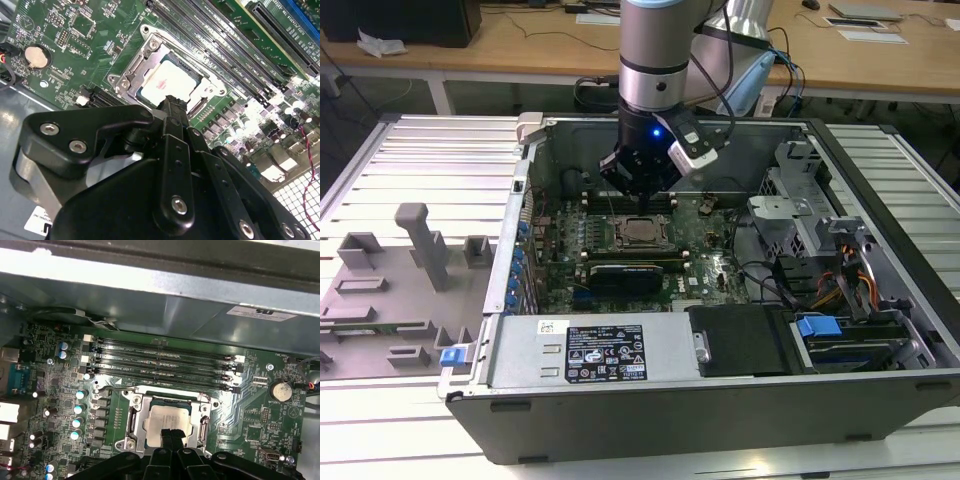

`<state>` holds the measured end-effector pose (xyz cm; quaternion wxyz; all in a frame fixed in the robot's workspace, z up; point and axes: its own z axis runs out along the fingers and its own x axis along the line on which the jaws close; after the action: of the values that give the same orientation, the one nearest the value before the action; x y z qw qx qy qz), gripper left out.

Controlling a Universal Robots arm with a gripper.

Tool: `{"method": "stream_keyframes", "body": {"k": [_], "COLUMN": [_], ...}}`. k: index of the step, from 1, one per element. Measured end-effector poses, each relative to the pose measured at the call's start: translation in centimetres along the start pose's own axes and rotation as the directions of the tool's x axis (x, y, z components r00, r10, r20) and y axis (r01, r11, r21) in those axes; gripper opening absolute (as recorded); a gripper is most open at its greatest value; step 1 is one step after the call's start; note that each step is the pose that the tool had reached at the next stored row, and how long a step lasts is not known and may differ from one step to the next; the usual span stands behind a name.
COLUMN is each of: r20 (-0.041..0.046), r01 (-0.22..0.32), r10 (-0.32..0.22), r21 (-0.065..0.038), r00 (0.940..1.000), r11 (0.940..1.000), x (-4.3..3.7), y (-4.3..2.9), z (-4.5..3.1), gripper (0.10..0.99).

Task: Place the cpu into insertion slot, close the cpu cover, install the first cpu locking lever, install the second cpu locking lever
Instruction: 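Close the cpu cover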

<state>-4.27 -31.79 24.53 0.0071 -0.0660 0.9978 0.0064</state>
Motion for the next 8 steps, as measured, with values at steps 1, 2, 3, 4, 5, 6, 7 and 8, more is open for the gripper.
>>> {"method": "stream_keyframes", "body": {"k": [1,2,3,4,5,6,7,8], "r20": [0.0,0.0,0.0,0.0,0.0,0.0,0.0,0.0], "r01": [0.0,0.0,0.0,0.0,0.0,0.0,0.0,0.0], "r10": [0.0,0.0,0.0,0.0,0.0,0.0,0.0,0.0], "r21": [0.0,0.0,0.0,0.0,0.0,0.0,0.0,0.0], "r00": [1.0,1.0,1.0,1.0,1.0,1.0,1.0,1.0], "r11": [1.0,1.0,1.0,1.0,1.0,1.0,1.0,1.0], "x": [0.0,0.0,0.0,0.0,0.0,0.0,0.0,0.0], "y": [0.0,0.0,0.0,0.0,0.0,0.0,0.0,0.0], "z": [0.0,0.0,0.0,0.0,0.0,0.0,0.0,0.0], "gripper": [0.106,0.106,0.106,0.106,0.106,0.106,0.106,0.106]}}
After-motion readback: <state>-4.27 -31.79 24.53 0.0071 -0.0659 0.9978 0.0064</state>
